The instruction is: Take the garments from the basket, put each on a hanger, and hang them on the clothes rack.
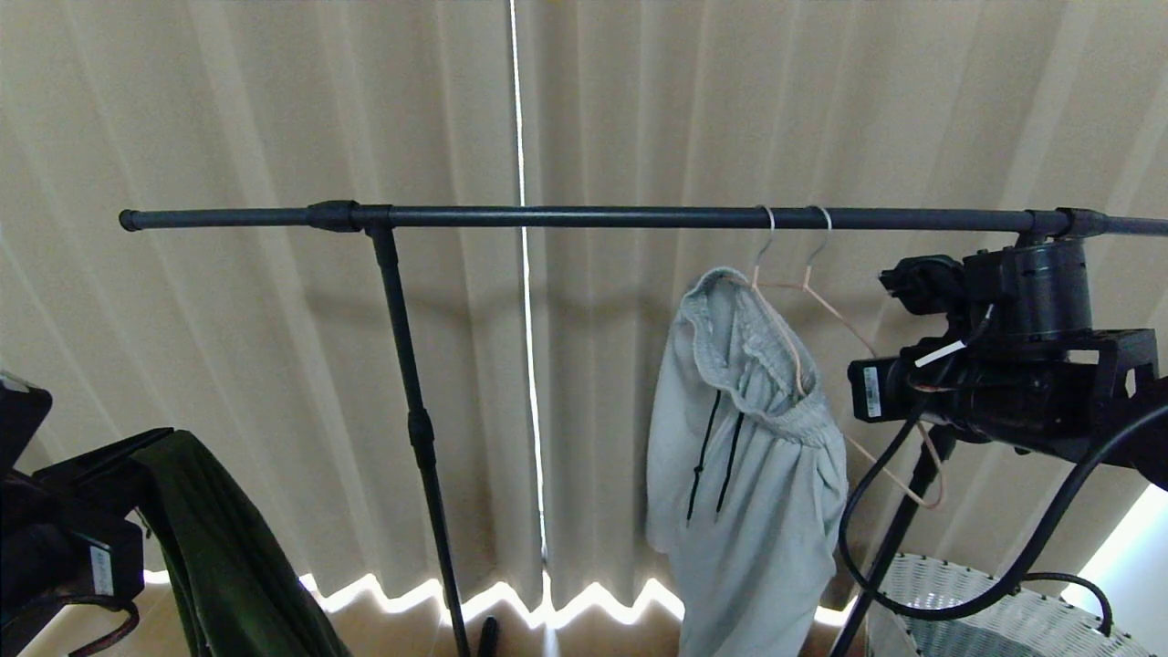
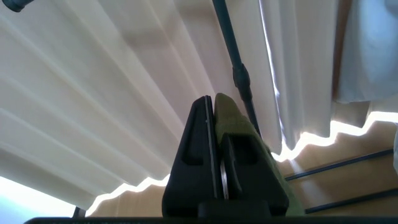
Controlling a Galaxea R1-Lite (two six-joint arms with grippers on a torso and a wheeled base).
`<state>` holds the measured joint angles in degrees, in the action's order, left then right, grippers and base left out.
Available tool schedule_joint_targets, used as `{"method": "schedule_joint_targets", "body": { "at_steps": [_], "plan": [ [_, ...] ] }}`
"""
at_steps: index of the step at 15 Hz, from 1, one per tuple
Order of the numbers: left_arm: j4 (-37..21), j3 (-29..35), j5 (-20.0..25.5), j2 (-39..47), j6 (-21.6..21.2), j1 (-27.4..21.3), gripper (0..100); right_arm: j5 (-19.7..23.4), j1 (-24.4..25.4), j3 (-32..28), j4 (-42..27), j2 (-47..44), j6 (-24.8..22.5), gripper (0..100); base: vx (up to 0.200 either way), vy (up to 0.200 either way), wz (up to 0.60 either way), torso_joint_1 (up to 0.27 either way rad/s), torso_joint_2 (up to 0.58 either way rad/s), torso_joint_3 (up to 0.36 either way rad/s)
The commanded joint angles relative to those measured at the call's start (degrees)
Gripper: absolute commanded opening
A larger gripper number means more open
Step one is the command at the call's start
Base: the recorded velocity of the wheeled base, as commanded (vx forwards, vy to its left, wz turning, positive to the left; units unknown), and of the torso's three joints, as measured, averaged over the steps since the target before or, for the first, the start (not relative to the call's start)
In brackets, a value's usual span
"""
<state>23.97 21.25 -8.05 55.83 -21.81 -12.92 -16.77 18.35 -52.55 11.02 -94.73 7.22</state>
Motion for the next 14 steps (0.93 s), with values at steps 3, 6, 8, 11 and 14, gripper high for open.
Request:
{"method": "schedule_joint_targets", "body": {
  "at_steps": [3, 6, 8, 11, 14],
  "plan": [
    [0.03, 0.02, -0.04, -0.11, 0.01, 0.09, 0, -0.45, -0.51, 0.00, 0.23, 3.15, -0.01, 0, 0.000, 0.000, 0.00, 0.000, 0.00, 0.000],
    [0.03, 0.02, -0.04, -0.11, 0.01, 0.09, 0, -0.89, -0.59, 0.17, 0.14, 5.79, -0.01, 0, 0.000, 0.000, 0.00, 0.000, 0.00, 0.000],
    [0.03, 0.02, -0.04, -0.20, 0.01, 0.09, 0, -0.98, -0.94, 0.61, -0.21, 7.11, -0.01, 0, 0.000, 0.000, 0.00, 0.000, 0.00, 0.000],
    [0.91, 0.55, 0.05, -0.46, 0.01, 3.69, 0, -1.07, -3.23, 5.44, 0.23, 11.06, -0.10, 0, 0.000, 0.000, 0.00, 0.000, 0.00, 0.000],
    [3.02, -0.24, 0.05, -0.37, 0.01, 6.15, 0, -1.07, -5.34, 9.31, 1.20, 15.63, -0.19, 0, 0.000, 0.000, 0.00, 0.000, 0.00, 0.000]
  ]
}}
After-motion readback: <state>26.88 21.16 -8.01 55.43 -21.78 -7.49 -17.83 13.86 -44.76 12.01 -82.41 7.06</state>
